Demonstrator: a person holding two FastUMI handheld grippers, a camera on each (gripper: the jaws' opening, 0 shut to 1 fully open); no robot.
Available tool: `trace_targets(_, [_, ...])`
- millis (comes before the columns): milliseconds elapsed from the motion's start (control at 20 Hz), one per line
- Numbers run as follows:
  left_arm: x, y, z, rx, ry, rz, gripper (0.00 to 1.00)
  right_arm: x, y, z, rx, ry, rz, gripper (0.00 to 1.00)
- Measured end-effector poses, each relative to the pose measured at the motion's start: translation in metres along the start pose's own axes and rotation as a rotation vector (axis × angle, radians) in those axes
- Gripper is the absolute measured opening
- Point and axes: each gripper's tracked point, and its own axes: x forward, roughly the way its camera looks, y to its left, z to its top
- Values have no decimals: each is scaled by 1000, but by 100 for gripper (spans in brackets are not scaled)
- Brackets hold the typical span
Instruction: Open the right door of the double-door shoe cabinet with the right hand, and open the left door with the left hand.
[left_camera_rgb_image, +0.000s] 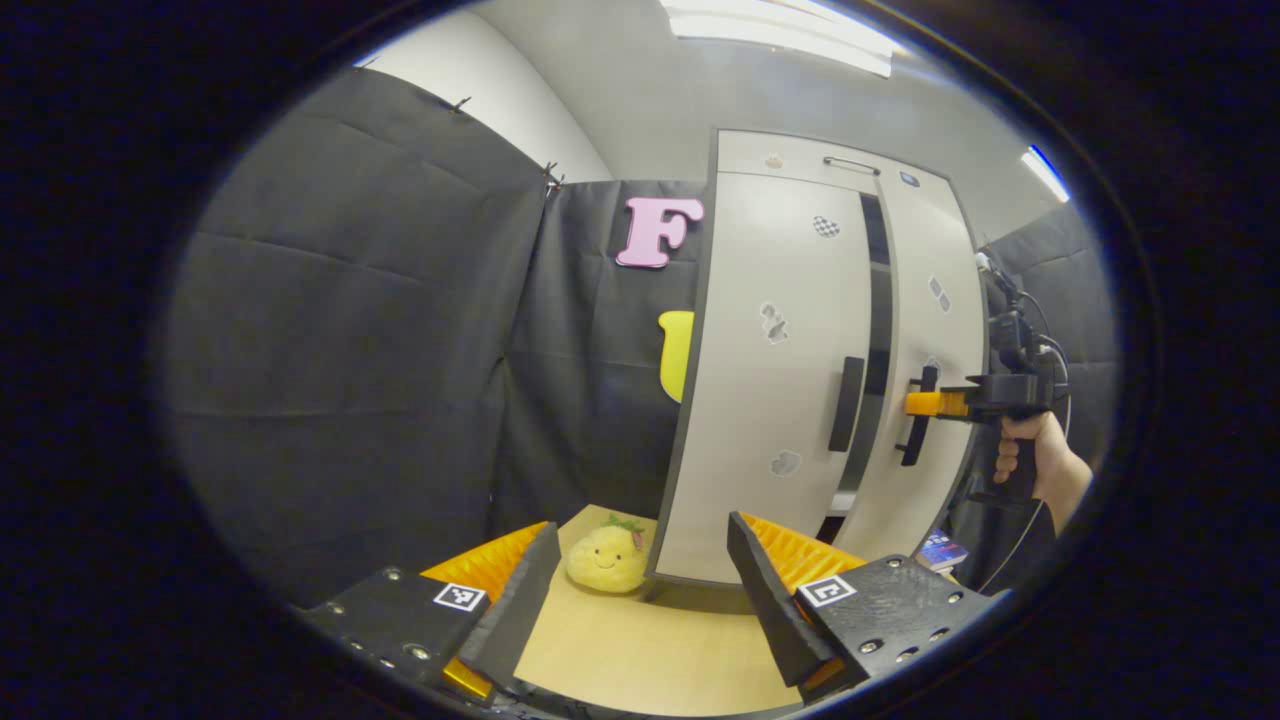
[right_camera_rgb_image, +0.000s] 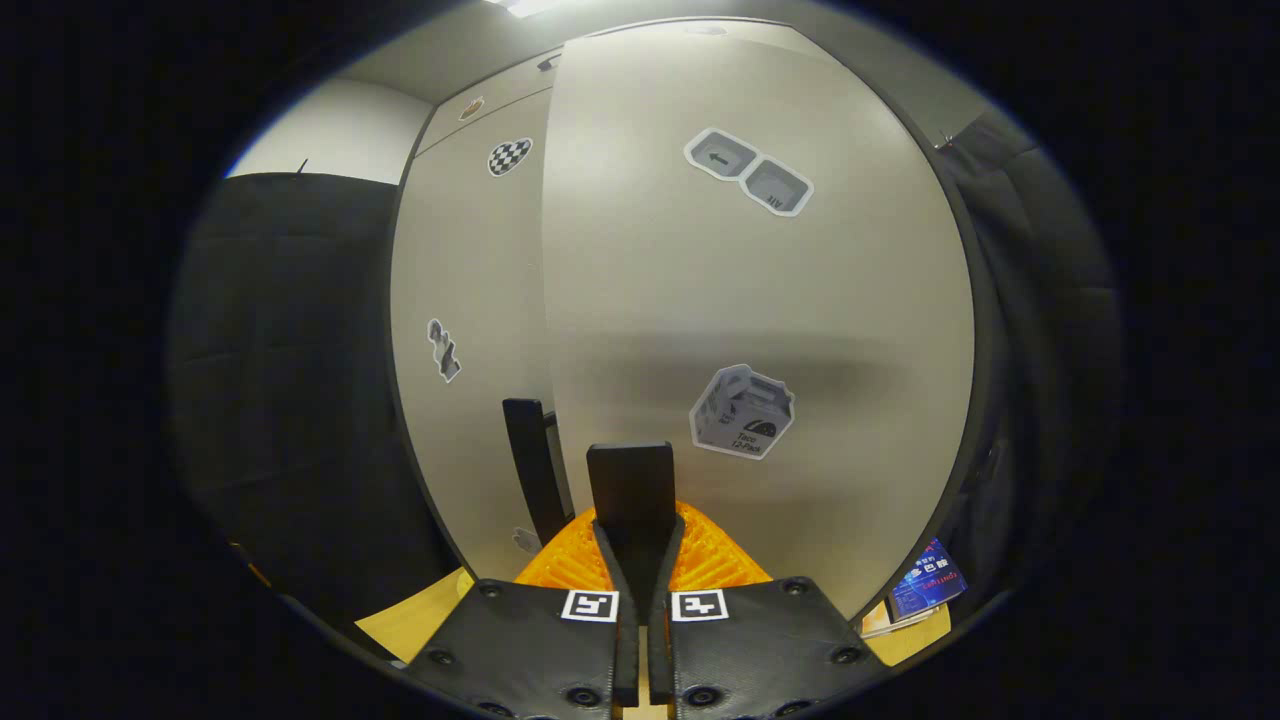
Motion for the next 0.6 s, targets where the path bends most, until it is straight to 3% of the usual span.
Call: trace_targets(600, [-84,-75,2,40,-33,77,99,-69,-15,-8,6,-14,167,5])
